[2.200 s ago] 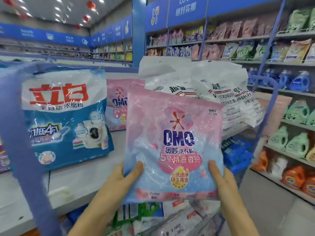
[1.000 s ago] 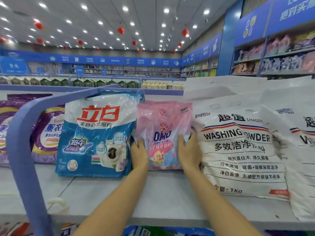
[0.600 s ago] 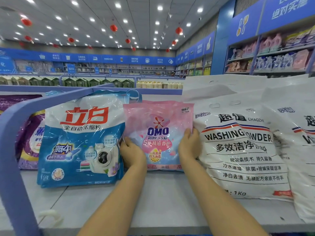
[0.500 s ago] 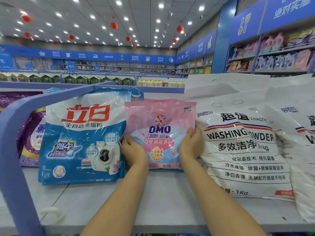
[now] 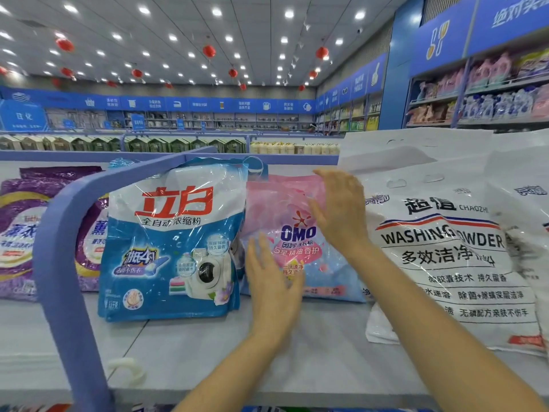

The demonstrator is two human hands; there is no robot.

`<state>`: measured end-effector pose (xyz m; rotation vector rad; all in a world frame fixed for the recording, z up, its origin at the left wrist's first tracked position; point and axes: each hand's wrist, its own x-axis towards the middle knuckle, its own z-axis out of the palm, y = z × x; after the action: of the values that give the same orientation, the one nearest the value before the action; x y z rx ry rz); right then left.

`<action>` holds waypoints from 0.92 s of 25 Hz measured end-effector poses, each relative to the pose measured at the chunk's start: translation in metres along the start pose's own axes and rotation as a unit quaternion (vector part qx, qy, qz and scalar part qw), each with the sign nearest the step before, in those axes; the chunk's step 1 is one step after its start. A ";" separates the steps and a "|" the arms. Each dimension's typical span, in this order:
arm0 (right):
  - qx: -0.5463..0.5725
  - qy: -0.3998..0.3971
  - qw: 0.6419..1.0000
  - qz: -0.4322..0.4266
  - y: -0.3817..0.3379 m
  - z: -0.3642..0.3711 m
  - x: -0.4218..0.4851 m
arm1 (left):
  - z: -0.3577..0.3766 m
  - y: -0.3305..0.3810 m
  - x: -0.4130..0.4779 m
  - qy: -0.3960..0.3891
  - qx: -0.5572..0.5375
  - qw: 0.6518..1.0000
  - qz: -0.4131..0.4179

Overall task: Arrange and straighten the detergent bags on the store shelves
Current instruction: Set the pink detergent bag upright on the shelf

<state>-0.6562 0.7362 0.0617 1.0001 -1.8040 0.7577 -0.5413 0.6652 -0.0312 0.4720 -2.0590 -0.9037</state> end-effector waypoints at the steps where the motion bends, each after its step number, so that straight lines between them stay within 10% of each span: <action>1: -0.034 -0.104 0.994 -0.024 0.000 0.003 0.016 | 0.001 0.002 0.000 -0.004 0.116 0.988 0.104; 4: -0.107 -0.273 0.955 -0.044 -0.004 0.020 0.038 | 0.016 -0.007 0.016 -0.060 0.327 0.893 0.303; 15: -0.123 -0.194 0.973 -0.033 0.004 0.060 0.075 | 0.036 -0.035 0.023 -0.020 0.404 0.845 0.351; 23: -0.129 -0.122 0.978 -0.105 -0.006 0.054 0.070 | 0.031 -0.039 0.049 -0.087 0.339 0.747 0.565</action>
<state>-0.6919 0.6668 0.1049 1.1229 -1.9064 0.2705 -0.5950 0.6232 -0.0464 -0.5497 -2.2371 0.5743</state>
